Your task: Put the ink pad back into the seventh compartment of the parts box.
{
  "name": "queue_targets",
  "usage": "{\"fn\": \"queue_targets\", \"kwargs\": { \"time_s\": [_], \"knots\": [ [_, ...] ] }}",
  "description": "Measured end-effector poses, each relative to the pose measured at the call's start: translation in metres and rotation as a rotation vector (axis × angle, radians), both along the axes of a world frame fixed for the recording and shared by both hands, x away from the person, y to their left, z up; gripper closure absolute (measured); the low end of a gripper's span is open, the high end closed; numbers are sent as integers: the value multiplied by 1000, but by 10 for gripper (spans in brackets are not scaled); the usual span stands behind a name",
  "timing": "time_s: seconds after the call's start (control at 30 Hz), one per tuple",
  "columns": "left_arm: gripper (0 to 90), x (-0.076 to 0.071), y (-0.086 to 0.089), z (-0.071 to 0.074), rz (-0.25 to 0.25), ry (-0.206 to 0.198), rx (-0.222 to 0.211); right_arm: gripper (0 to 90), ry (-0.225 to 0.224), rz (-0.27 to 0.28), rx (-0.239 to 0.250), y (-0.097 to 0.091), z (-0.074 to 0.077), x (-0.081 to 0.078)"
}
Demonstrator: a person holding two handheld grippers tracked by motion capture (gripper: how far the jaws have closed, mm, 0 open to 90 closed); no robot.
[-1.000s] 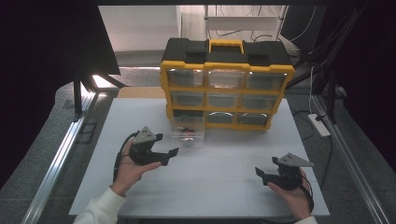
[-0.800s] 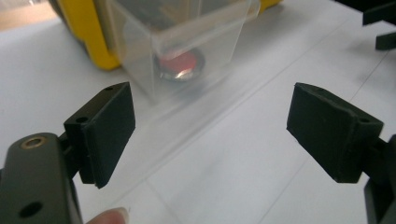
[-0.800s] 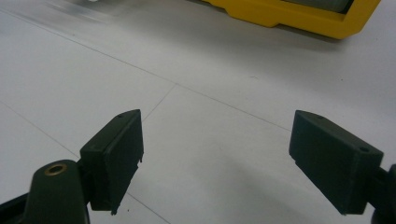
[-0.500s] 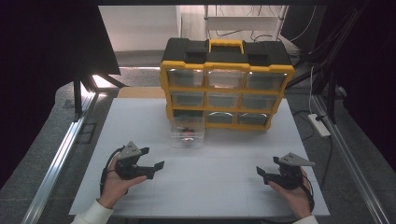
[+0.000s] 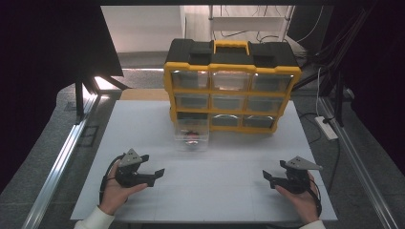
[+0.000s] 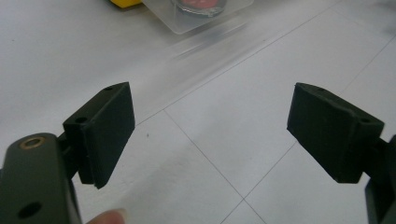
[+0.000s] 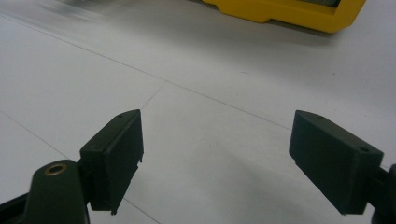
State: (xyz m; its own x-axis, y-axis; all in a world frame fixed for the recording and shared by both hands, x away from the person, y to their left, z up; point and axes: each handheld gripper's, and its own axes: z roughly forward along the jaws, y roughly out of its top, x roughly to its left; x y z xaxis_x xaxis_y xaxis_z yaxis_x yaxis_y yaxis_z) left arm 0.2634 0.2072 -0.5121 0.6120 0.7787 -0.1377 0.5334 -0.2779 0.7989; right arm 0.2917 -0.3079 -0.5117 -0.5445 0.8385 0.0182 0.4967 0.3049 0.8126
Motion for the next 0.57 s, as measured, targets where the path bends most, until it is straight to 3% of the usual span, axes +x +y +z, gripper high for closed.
{"fn": "queue_targets", "kwargs": {
  "time_s": [0.57],
  "knots": [
    [154,1,-1,-2,3,2,9,186,-3,4,4,0,0,0]
  ]
}}
